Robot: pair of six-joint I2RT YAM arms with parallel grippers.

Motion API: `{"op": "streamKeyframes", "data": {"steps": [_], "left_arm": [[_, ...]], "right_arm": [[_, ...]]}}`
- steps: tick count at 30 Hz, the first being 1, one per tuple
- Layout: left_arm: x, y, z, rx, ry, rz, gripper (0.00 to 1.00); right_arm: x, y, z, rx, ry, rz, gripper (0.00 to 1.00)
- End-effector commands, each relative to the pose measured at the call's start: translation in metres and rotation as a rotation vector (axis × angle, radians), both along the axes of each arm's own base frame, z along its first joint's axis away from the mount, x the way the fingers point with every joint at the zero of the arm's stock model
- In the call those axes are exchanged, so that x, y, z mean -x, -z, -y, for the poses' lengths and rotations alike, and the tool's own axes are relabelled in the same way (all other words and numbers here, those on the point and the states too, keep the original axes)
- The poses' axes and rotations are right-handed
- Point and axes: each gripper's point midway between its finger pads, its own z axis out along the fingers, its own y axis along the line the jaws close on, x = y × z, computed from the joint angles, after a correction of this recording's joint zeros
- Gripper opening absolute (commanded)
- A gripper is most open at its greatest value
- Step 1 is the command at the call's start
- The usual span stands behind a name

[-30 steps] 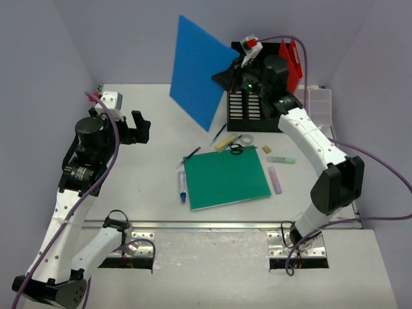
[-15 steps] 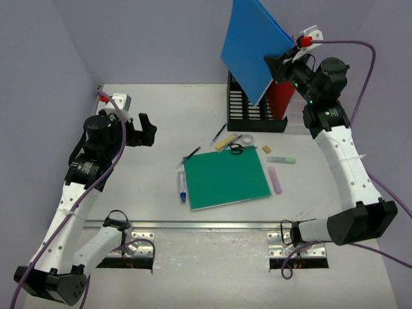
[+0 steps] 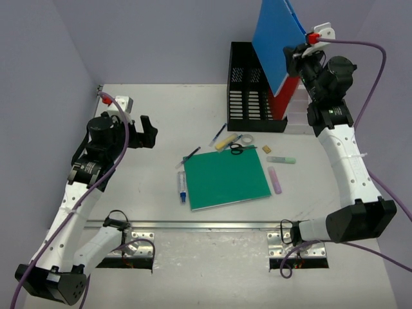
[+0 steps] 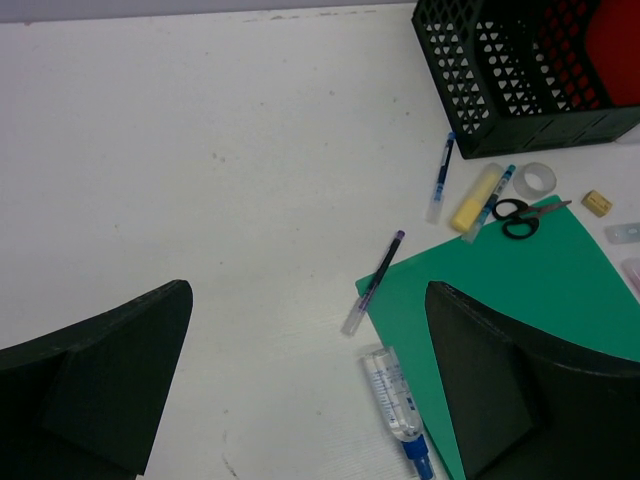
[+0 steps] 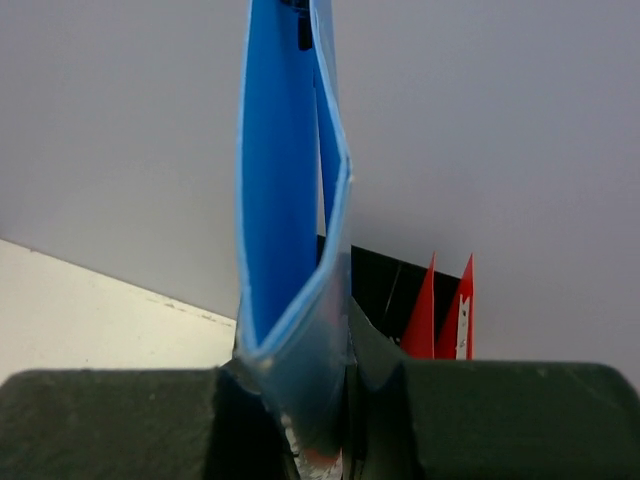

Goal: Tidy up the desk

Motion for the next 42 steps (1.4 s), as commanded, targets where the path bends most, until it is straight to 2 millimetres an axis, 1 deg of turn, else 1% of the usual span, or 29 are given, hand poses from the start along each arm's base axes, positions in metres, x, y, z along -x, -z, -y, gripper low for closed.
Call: {"op": "streamKeyframes", "data": {"steps": [1,8,13,19,21,23,26,29,37,38,39,40,42], "left_arm": [[-0.005,-0.007,0.001,0.011,0.002,0.049,1.00],[-0.008,-0.001,0.002,0.010,0.004,0.044,1.00],[-0.010,0.004,0.002,0.007,0.007,0.038,1.00],[-0.013,0.012,0.004,0.004,0.012,0.030,1.00],[-0.015,0.013,0.004,0.003,0.013,0.029,1.00],[-0.015,0.015,0.004,0.001,0.015,0.026,1.00],[-0.017,0.018,0.004,-0.003,0.016,0.023,1.00],[-0.018,0.022,0.004,-0.006,0.015,0.017,1.00],[-0.020,0.029,0.005,-0.007,0.022,0.001,1.00],[-0.020,0.029,0.006,-0.006,0.023,-0.001,1.00],[-0.020,0.029,0.006,-0.006,0.023,-0.001,1.00],[-0.020,0.030,0.005,-0.008,0.021,-0.002,1.00],[-0.020,0.031,0.005,-0.011,0.021,-0.005,1.00]], "right_arm": [[-0.014,-0.037,0.016,-0.028,0.069,0.118,0.00],[-0.039,-0.018,0.021,-0.056,0.110,0.072,0.00],[-0.052,-0.004,0.021,-0.065,0.116,0.042,0.00],[-0.073,0.022,0.018,-0.129,0.112,-0.024,0.00],[-0.079,0.028,0.018,-0.151,0.116,-0.041,0.00],[-0.087,0.039,0.018,-0.158,0.120,-0.063,0.00],[-0.096,0.048,0.018,-0.164,0.127,-0.074,0.00],[-0.106,0.062,0.015,-0.170,0.119,-0.090,0.00],[-0.111,0.096,-0.003,-0.154,0.023,-0.099,0.00],[-0.110,0.096,-0.005,-0.153,0.013,-0.097,0.00],[-0.110,0.100,-0.006,-0.154,0.005,-0.104,0.00],[-0.111,0.108,-0.008,-0.153,0.001,-0.118,0.00],[-0.112,0.115,-0.009,-0.153,-0.004,-0.128,0.00]]}}
